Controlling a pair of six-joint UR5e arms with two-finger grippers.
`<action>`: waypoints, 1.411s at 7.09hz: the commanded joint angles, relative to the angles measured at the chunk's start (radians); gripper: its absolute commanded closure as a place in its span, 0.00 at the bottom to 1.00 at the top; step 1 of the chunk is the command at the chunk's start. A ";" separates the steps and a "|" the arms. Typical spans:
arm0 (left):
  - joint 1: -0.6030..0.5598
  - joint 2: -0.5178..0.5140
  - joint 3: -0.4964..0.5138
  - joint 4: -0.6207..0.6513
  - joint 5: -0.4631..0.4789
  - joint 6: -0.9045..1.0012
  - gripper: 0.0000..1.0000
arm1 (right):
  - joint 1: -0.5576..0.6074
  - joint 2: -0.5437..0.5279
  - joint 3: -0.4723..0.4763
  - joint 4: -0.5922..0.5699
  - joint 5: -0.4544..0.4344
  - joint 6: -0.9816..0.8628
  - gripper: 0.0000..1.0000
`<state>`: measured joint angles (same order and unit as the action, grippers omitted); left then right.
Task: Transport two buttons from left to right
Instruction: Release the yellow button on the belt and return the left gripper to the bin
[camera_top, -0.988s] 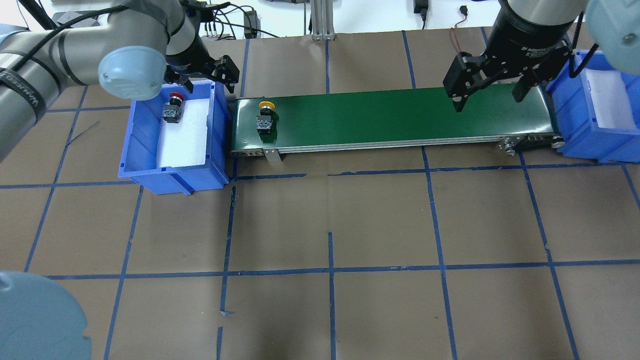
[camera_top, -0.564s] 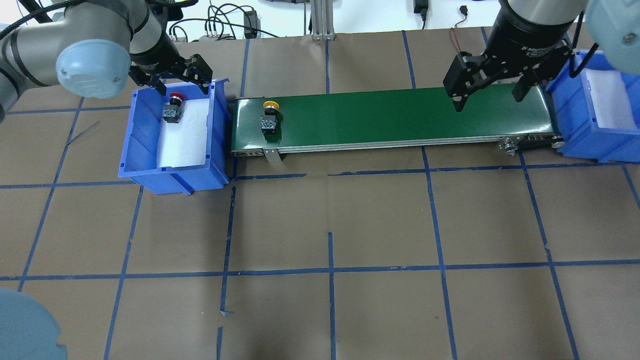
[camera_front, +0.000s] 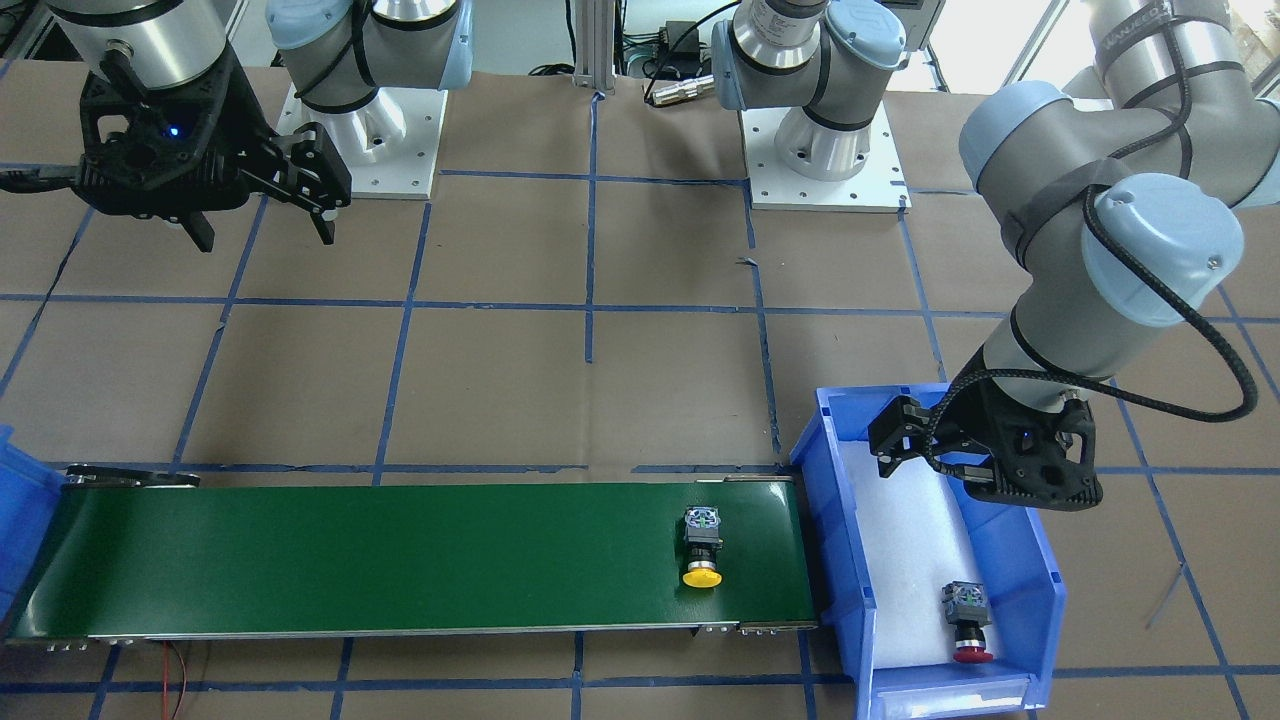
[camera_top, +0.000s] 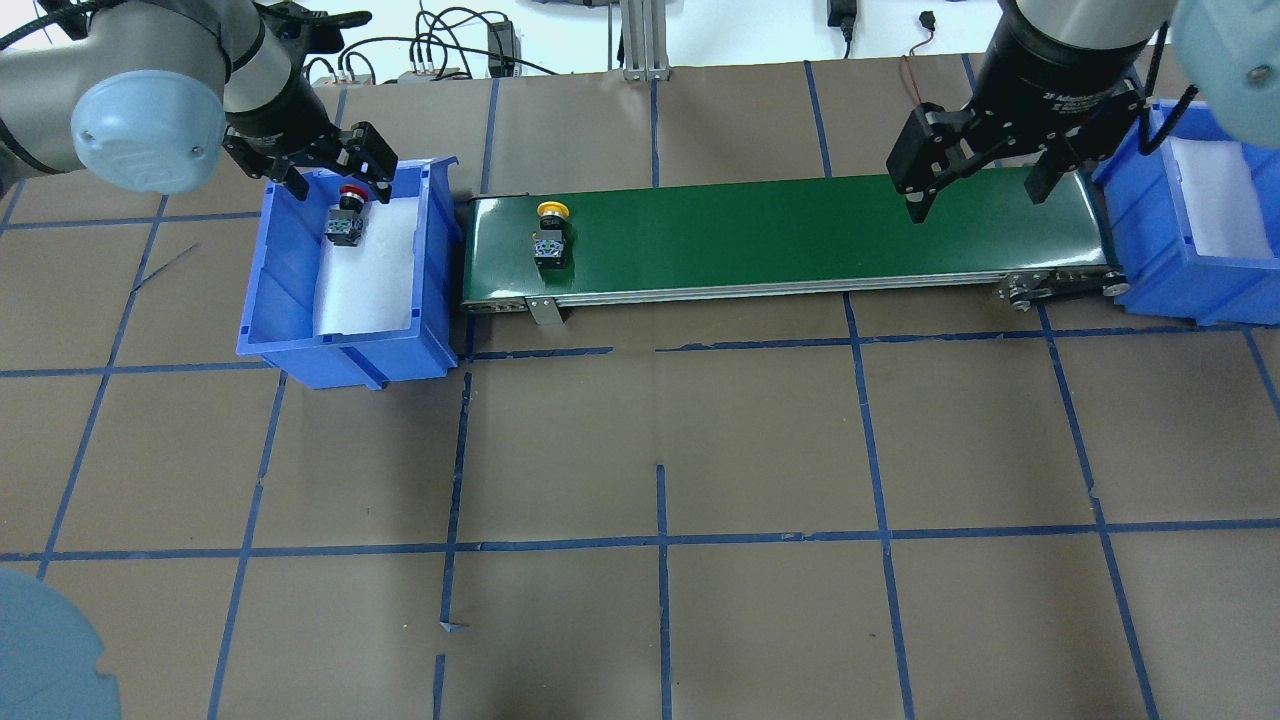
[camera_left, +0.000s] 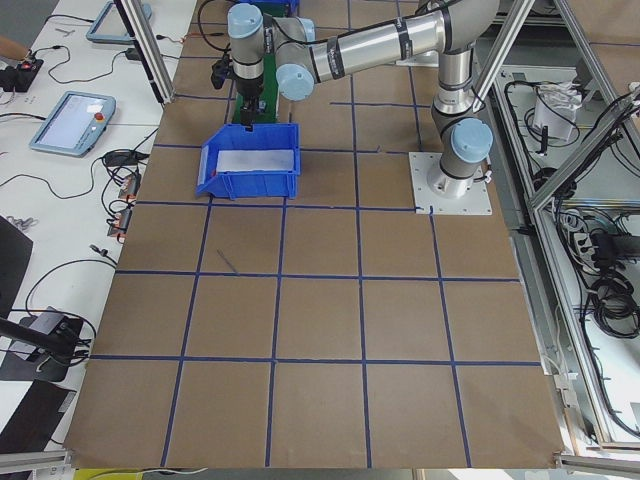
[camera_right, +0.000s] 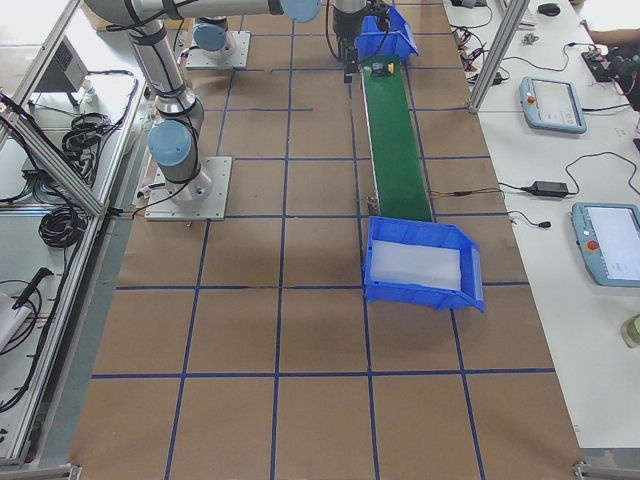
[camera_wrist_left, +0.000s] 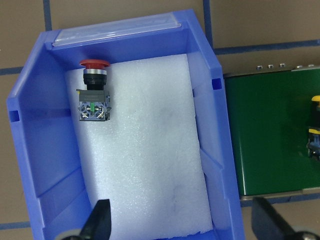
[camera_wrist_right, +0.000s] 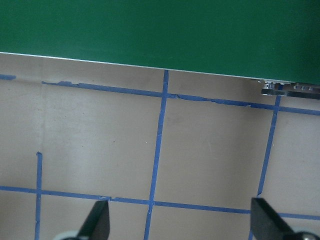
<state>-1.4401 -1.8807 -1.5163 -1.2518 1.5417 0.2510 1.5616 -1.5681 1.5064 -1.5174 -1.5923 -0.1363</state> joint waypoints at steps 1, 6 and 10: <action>0.000 0.012 0.016 -0.089 0.006 0.011 0.00 | 0.000 0.002 0.000 -0.001 0.000 0.000 0.00; 0.030 -0.024 -0.007 -0.005 -0.008 0.303 0.00 | 0.002 -0.001 0.000 -0.024 0.000 0.014 0.00; 0.035 -0.109 -0.005 0.096 -0.009 0.673 0.00 | 0.002 0.000 0.000 -0.026 0.000 0.014 0.00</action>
<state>-1.4003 -1.9554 -1.5229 -1.1992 1.5317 0.8073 1.5619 -1.5689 1.5064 -1.5420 -1.5923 -0.1212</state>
